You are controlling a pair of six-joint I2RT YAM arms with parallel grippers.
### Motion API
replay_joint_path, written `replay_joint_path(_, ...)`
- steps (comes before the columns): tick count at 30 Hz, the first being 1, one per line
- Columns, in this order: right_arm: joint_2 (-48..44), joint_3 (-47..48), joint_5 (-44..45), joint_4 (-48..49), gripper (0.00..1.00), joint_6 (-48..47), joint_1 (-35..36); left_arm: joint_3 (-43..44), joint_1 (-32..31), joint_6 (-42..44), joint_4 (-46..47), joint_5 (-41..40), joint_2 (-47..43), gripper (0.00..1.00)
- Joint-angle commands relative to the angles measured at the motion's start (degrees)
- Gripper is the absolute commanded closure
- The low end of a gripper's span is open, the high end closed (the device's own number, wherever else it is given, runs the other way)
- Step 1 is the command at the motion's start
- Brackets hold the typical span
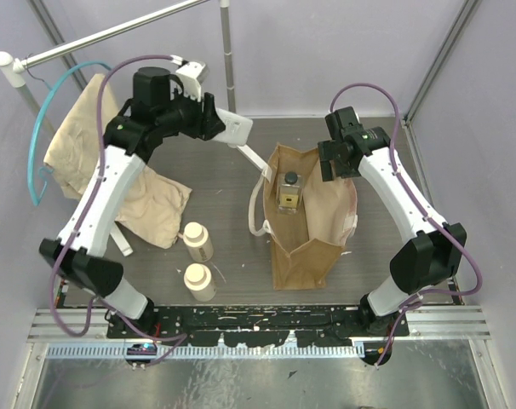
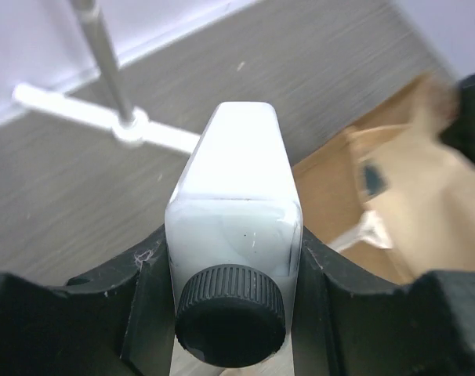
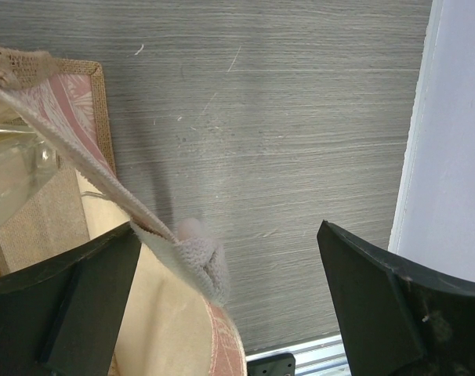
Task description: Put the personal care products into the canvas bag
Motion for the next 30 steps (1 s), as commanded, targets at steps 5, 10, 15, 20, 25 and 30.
replay_joint_path(5,-1.3,3.2,0.0,1.1,0.0,-0.8,0.2,1.2,-12.0,-3.7,14.5,11.2,-8.8,1.0)
replay_joint_path(10,-1.5,2.8,0.4,1.4,0.0,-0.9,0.2,3.4,-18.7,-1.1,12.6,13.5,-7.3,1.0)
replay_joint_path(15,-2.5,2.5,1.5,1.3,0.0,-0.6,0.2,6.2,-23.1,4.1,4.6,10.2,-4.2,1.0)
replay_joint_path(20,-3.4,2.7,1.6,0.5,0.0,0.2,0.2,5.6,-25.0,8.6,1.5,6.0,-2.1,1.0)
replay_joint_path(25,-4.2,2.7,0.7,0.1,0.0,1.1,0.3,4.9,-26.9,14.3,0.7,2.9,1.9,1.0)
replay_joint_path(30,-5.1,1.8,1.3,0.0,0.0,1.4,0.2,6.2,-28.4,18.7,0.6,0.4,7.4,1.0)
